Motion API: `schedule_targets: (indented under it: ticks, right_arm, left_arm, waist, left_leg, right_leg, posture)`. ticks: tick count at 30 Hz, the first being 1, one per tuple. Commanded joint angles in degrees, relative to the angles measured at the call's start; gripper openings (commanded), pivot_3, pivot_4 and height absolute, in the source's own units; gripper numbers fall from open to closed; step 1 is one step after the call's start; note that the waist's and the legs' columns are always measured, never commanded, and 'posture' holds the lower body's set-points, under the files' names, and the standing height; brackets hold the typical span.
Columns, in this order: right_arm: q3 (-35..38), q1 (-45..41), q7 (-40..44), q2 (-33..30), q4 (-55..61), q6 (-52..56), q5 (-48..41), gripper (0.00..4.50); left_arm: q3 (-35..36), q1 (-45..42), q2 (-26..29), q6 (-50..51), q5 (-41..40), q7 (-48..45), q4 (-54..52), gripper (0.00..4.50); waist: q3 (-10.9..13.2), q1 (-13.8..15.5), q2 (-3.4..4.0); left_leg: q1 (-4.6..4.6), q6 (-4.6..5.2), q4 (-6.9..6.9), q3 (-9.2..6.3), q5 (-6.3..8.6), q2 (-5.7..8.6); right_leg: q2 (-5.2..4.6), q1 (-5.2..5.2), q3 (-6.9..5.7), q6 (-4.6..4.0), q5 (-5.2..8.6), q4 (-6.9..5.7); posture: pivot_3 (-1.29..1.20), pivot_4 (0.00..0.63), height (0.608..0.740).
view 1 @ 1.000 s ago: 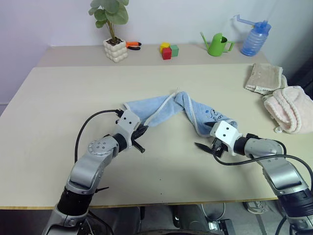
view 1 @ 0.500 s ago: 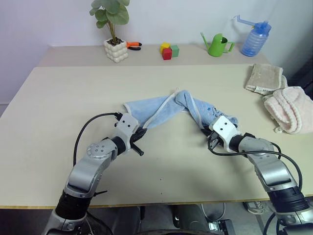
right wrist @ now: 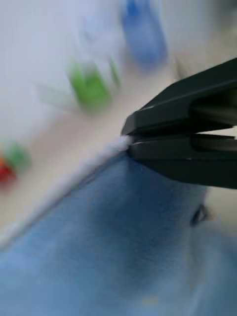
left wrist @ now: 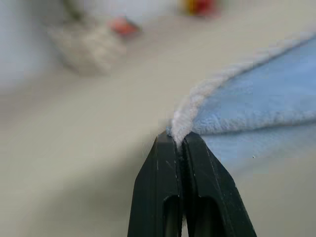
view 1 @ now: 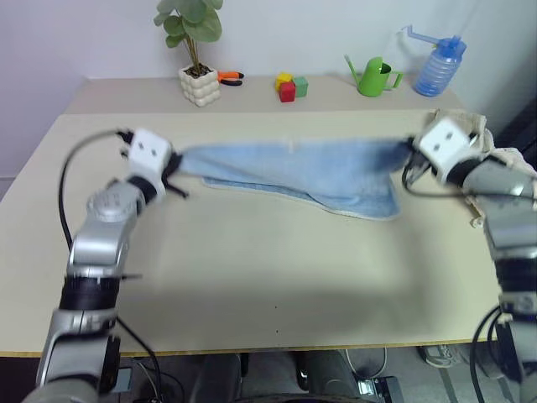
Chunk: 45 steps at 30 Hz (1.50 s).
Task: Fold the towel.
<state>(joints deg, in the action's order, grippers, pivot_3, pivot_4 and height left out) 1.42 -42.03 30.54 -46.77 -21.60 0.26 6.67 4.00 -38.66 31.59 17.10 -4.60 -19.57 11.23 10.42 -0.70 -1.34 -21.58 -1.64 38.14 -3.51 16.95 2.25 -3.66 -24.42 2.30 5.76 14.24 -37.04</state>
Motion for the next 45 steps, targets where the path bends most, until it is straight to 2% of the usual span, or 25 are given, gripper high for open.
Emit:
schedule_targets:
  ticks: [1, 4, 5, 7, 8, 11, 17, 18, 21, 25, 29, 36, 45]
  right_arm:
    - [0.38, -9.82, -7.91, -1.13, -8.84, -6.13, 4.54, 0.09]
    - [0.06, -16.25, -11.46, -1.03, -13.25, -10.04, 5.68, 0.09]
    - [0.07, -17.01, -11.6, -1.09, -13.74, -10.98, 5.53, 0.09]
    - [0.16, -17.65, -11.45, -1.14, -14.17, -12.06, 5.08, 0.09]
    - [0.82, -16.0, -8.25, -1.07, -11.64, -11.85, 2.6, 0.09]
    - [2.24, -6.45, 3.4, -1.77, -0.35, -8.96, -5.9, 0.09]
    - [5.66, 13.9, 18.07, -7.09, 16.89, 3.65, -16.59, 0.09]
    - [6.61, 16.96, 20.07, -8.13, 19.01, 5.85, -18.33, 0.09]
    - [9.33, 24.04, 25.48, -11.36, 23.87, 12.4, -23.17, 0.09]
    - [11.02, 26.06, 29.33, -13.54, 24.98, 16.37, -26.15, 0.09]
    - [7.15, 20.95, 26.43, -11.33, 20.07, 13.01, -21.66, 0.09]
    - [-3.92, 8.3, 17.61, -2.17, 1.59, 2.81, -7.85, 0.09]
    - [-6.78, 0.85, 10.5, 5.09, -13.28, -3.96, -2.13, 0.09]
  left_arm:
    - [2.13, -10.91, 1.41, -10.6, 4.86, 7.69, 13.2, 0.0]
    - [4.15, -19.97, 1.29, -16.82, 4.59, 12.23, 22.27, 0.0]
    - [4.63, -21.37, 1.36, -17.95, 3.9, 12.3, 23.81, 0.0]
    - [5.0, -22.69, 1.63, -19.68, 3.11, 11.83, 25.71, 0.0]
    - [5.34, -21.21, 2.28, -19.8, 1.8, 8.9, 23.95, 0.0]
    - [6.33, -10.05, 5.12, -17.06, -4.31, -3.27, 11.51, 0.0]
    - [11.89, 17.32, 12.68, -2.06, -15.72, -16.32, -16.57, 0.0]
    - [13.31, 21.96, 14.13, 0.17, -17.06, -18.06, -20.27, 0.0]
    - [17.48, 32.79, 17.4, 6.6, -20.78, -21.63, -27.33, 0.0]
    - [21.54, 40.98, 19.72, 10.83, -23.05, -24.69, -31.83, 0.0]
    - [19.57, 38.08, 18.93, 9.64, -19.29, -21.09, -28.3, 0.0]
    - [6.14, 21.91, 11.11, 1.98, -5.83, -10.77, -8.45, 0.0]
    - [2.09, 15.08, 6.5, -3.59, -1.62, -9.37, 4.12, 0.0]
  waist:
    - [0.0, -0.09, 0.0]
    - [-0.02, -0.26, -0.01]
    - [-0.02, -0.27, -0.01]
    - [-0.02, -0.29, -0.01]
    - [-0.02, -0.29, -0.01]
    - [-0.07, -0.67, 0.06]
    - [-0.01, -0.23, 0.09]
    - [-0.01, -0.11, 0.1]
    - [0.04, 0.11, 0.23]
    - [0.05, -0.08, 0.28]
    - [0.06, -0.11, 0.3]
    - [0.02, -0.04, 0.28]
    - [0.02, -0.26, 0.28]
  left_leg:
    - [-0.07, -0.02, -0.05, -0.01, -0.01, -0.01]
    - [-0.56, -0.26, -0.02, 0.05, -0.14, 0.0]
    - [-0.89, -0.31, 0.01, 0.08, -0.17, 0.01]
    - [-0.95, -0.3, -0.08, 0.13, -0.16, 0.01]
    - [-0.95, -0.29, -0.13, 0.14, -0.15, 0.01]
    - [-0.95, -0.2, -0.17, 0.18, -0.1, -0.01]
    - [-1.12, -0.08, 0.12, 0.16, -0.02, -0.04]
    - [-1.08, 0.21, 0.15, 0.15, 0.14, -0.04]
    - [-0.63, 0.22, 0.14, 0.05, 0.15, -0.04]
    - [0.26, 0.24, 0.05, 0.08, 0.15, -0.09]
    - [0.28, 0.23, 0.11, 0.11, 0.14, -0.15]
    - [0.12, 0.19, 0.1, 0.14, 0.12, -0.03]
    - [-0.48, 0.01, 0.09, 0.18, 0.02, -0.05]
  right_leg:
    - [0.0, -0.07, 0.0, 0.0, 0.0, 0.07]
    - [-0.05, -0.56, 0.01, 0.03, -0.01, 0.06]
    - [-0.08, -0.93, 0.03, 0.07, -0.03, 0.01]
    - [-0.12, -1.03, 0.02, 0.07, -0.03, 0.0]
    - [-0.12, -1.03, 0.02, 0.07, -0.03, 0.0]
    - [-0.11, -1.01, 0.03, 0.08, -0.04, 0.02]
    - [-0.16, -1.04, 0.05, 0.14, -0.07, -0.03]
    - [-0.2, -1.01, 0.08, 0.14, -0.07, 0.0]
    - [-0.31, -0.54, 0.06, 0.1, -0.09, -0.02]
    - [-0.26, 0.32, 0.03, -0.11, 0.02, 0.06]
    - [-0.04, 0.32, 0.0, -0.09, 0.01, 0.06]
    - [-0.08, 0.09, 0.0, 0.06, -0.12, -0.02]
    - [-0.09, -0.59, 0.02, 0.05, -0.13, -0.09]
  posture:
    - [0.0, 0.15, 0.727]
    - [0.0, 0.15, 0.727]
    - [0.0, 0.15, 0.727]
    - [0.0, 0.15, 0.727]
    - [0.0, 0.15, 0.727]
    - [0.0, 0.15, 0.727]
    - [0.0, 0.15, 0.727]
    - [0.0, 0.15, 0.727]
    - [0.0, 0.15, 0.727]
    - [0.0, 0.15, 0.727]
    - [0.0, 0.15, 0.727]
    - [0.0, 0.15, 0.727]
    - [0.0, 0.15, 0.727]
